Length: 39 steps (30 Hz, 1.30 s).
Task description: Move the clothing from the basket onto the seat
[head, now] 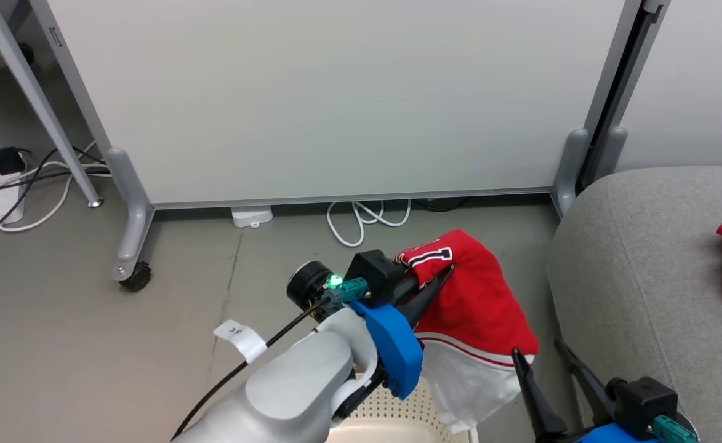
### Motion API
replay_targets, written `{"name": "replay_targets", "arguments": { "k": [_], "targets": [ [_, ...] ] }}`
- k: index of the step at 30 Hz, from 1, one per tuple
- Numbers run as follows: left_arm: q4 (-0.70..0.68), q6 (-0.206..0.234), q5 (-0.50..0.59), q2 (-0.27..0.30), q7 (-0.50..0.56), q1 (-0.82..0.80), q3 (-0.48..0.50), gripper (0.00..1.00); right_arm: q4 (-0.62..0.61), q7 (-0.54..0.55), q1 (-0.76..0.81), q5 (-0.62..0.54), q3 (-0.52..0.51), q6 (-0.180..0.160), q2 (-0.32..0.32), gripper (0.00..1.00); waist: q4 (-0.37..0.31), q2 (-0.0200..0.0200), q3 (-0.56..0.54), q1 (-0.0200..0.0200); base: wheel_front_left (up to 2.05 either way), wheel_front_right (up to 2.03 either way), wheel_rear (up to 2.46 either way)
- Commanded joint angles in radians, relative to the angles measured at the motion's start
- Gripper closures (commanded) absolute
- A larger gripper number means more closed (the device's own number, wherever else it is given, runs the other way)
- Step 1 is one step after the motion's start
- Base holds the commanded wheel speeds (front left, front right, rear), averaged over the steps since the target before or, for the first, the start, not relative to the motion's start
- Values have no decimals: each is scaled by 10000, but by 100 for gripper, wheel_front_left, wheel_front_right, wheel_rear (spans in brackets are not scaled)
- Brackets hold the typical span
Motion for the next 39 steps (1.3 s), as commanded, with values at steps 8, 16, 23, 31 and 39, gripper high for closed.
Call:
{"name": "replay_targets", "arguments": {
  "k": [8,16,23,31,39],
  "targets": [
    [-441,167,-772,-4,19,-985,-373,100,93,-24,56,86,146,5,-3,0,55,-1,-20,0,0,0,0],
    [-642,416,-1237,-5,-157,-1495,-712,100,71,6,11,42,136,5,-3,0,35,-1,13,0,0,0,0],
    [-659,515,-1388,-6,-301,-1545,-1017,100,55,33,6,30,119,5,-3,0,-1,-1,20,0,0,0,0],
    [-612,559,-1613,-6,-387,-1535,-1208,100,101,39,46,49,-61,5,-3,0,-69,-1,48,0,0,0,0],
    [-684,569,-1711,-3,-424,-1508,-1295,100,186,154,-176,-125,-351,5,-1,0,-52,-1,116,0,0,0,0]
  ]
}}
